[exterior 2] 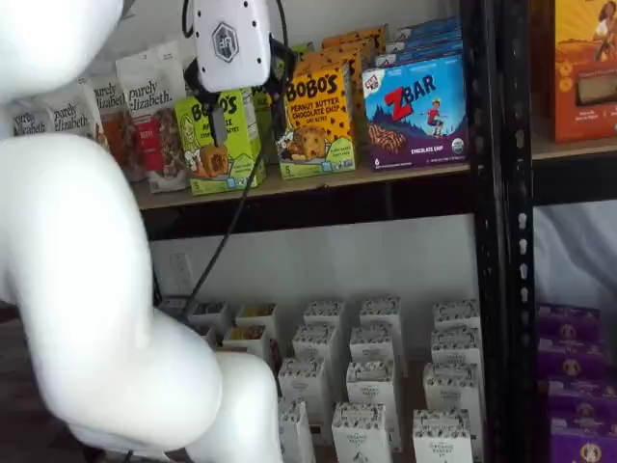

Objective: Pick up the orange box on the top shelf, the fifth box from the left

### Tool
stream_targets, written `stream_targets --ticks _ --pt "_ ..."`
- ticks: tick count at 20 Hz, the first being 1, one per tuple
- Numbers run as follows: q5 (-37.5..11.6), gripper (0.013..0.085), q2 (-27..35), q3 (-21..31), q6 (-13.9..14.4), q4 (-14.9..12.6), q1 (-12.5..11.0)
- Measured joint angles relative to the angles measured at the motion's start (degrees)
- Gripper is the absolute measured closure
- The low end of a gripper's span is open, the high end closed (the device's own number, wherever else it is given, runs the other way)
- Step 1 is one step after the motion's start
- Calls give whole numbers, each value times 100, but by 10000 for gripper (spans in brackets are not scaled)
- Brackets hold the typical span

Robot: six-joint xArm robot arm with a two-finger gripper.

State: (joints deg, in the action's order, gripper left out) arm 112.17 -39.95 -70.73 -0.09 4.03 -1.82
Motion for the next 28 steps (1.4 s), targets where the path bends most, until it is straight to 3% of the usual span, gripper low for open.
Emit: stream_targets --ticks 4,8,12,19,24,28 --pt "-257 130 88 68 -47 -161 20" --pt "-887 130 112 239 -240 -150 -172" --pt "-1291 130 420 167 -305 -451 -172" --pt "-2314 130 737 236 -481 -181 -380" --pt "-2960 130 911 186 -377 -213 -266" --pt "-3122 130 1135 -27 -343 -95 -213"
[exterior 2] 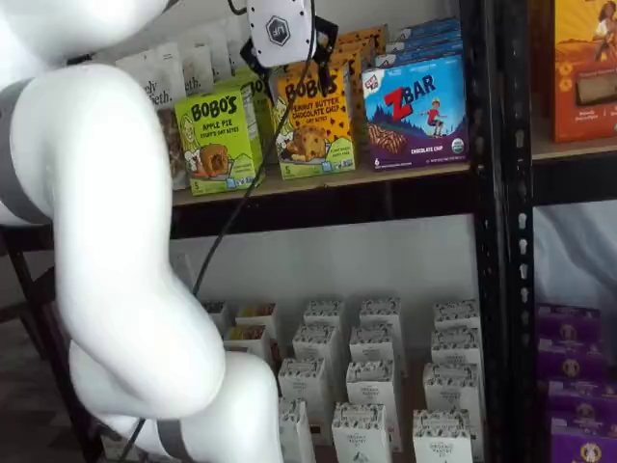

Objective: Pick up the orange box on the top shelf, the fifth box from the left

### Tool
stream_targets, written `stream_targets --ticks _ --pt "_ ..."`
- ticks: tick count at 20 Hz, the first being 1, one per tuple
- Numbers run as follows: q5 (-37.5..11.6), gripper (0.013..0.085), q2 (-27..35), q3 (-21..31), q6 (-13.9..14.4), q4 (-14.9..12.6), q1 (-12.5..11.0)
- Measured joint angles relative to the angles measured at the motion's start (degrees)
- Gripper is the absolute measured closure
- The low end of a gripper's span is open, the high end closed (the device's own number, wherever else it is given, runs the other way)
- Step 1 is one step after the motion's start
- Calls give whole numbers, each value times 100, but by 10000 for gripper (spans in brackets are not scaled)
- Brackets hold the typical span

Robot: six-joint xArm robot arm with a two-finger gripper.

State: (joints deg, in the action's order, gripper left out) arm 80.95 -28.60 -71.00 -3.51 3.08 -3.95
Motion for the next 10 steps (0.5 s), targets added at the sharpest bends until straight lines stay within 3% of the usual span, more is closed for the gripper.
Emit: stream_targets --ticks 10 --pt "119 130 197 -255 138 -43 135"
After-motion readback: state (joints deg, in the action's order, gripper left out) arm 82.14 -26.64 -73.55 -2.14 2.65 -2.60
